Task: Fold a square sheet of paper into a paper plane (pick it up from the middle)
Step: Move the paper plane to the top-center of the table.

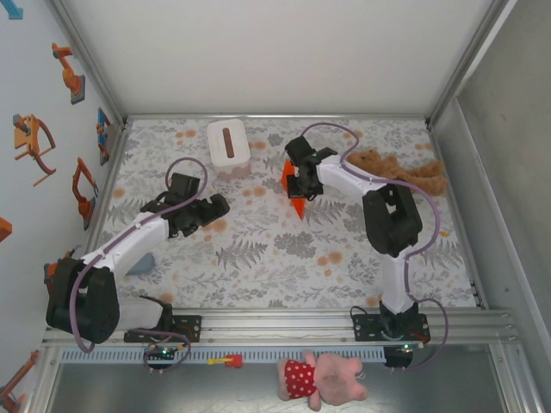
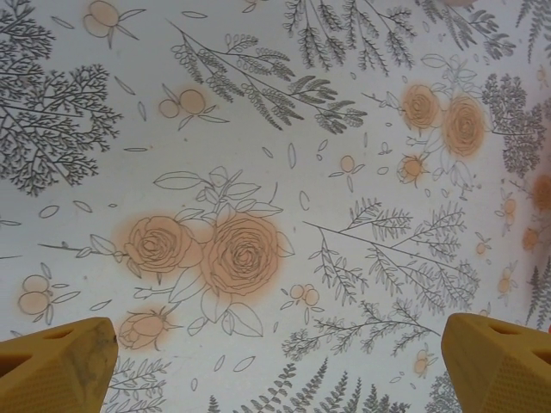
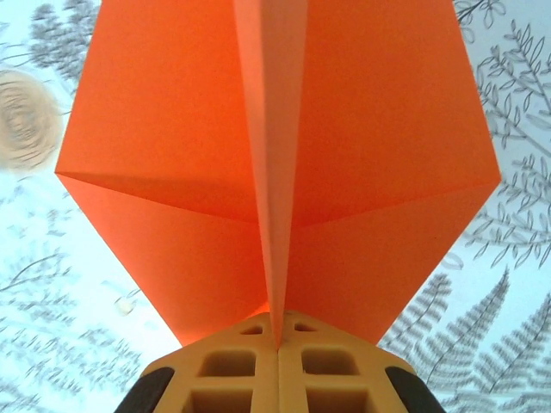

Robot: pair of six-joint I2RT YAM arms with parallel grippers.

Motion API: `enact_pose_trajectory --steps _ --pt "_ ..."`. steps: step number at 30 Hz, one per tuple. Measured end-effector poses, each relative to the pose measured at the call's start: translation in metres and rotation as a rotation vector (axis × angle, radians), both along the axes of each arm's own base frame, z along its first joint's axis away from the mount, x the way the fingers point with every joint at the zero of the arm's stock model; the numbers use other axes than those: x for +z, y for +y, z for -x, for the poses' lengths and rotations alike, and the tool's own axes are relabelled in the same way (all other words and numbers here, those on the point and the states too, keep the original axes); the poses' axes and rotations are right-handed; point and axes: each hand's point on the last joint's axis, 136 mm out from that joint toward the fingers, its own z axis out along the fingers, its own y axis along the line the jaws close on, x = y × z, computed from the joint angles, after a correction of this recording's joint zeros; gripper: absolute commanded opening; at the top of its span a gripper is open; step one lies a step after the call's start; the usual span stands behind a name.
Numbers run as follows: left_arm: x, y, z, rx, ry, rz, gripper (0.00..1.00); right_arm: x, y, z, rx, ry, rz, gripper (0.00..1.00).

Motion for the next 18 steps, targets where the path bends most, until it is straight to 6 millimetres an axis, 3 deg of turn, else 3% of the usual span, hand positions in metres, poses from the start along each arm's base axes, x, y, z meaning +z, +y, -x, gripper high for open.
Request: enact_pose_trajectory --steps 7,18 --pt "-0.003 0.003 0.003 0.002 0.014 -0.018 0.96 -0.019 -0.008 -0.004 0.009 0.048 0.039 0.08" --pt "-0.004 0.003 0.004 0.001 0.019 -0.019 0.96 -0.022 -0.009 -0.004 0.009 0.061 0.048 0.15"
